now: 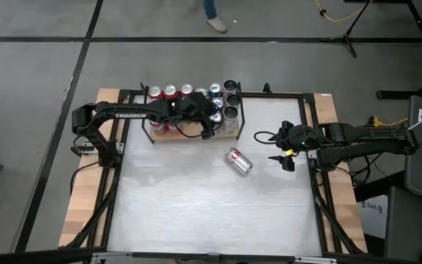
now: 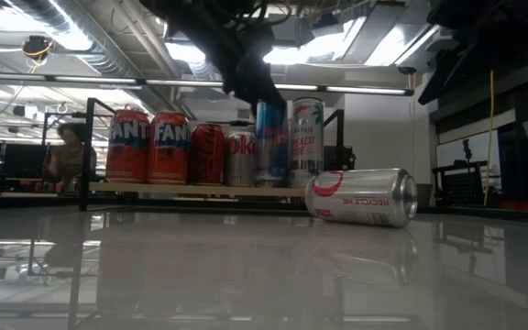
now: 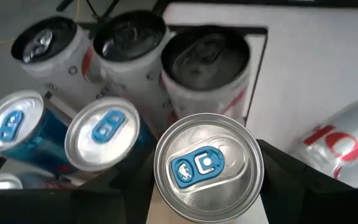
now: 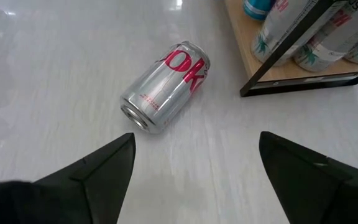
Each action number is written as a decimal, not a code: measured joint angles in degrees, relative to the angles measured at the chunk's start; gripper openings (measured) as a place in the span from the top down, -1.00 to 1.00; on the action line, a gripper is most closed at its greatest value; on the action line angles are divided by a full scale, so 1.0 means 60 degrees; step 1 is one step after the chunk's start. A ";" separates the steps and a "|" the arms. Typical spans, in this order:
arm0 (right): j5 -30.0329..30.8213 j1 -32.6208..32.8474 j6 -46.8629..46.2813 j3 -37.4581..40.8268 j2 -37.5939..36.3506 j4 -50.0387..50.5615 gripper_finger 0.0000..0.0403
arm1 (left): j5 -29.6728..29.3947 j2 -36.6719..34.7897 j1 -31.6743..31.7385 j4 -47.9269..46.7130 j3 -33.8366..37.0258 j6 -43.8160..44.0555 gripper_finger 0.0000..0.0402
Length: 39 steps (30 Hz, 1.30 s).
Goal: Place canned beverage on shelf
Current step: Put the blue soda can on the shelf aligned with the other blue soda cans
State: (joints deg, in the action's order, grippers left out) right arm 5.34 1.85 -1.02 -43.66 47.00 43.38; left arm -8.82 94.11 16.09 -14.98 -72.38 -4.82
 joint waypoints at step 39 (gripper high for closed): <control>-0.0004 0.0000 0.0000 0.0000 -0.0004 0.0000 -0.65 | 0.0091 0.0381 0.0253 0.0312 0.0000 -0.0022 -0.32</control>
State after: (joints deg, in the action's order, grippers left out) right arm 5.32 1.85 -1.02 -43.66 46.98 43.38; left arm -8.27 96.40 17.61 -13.11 -72.38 -4.95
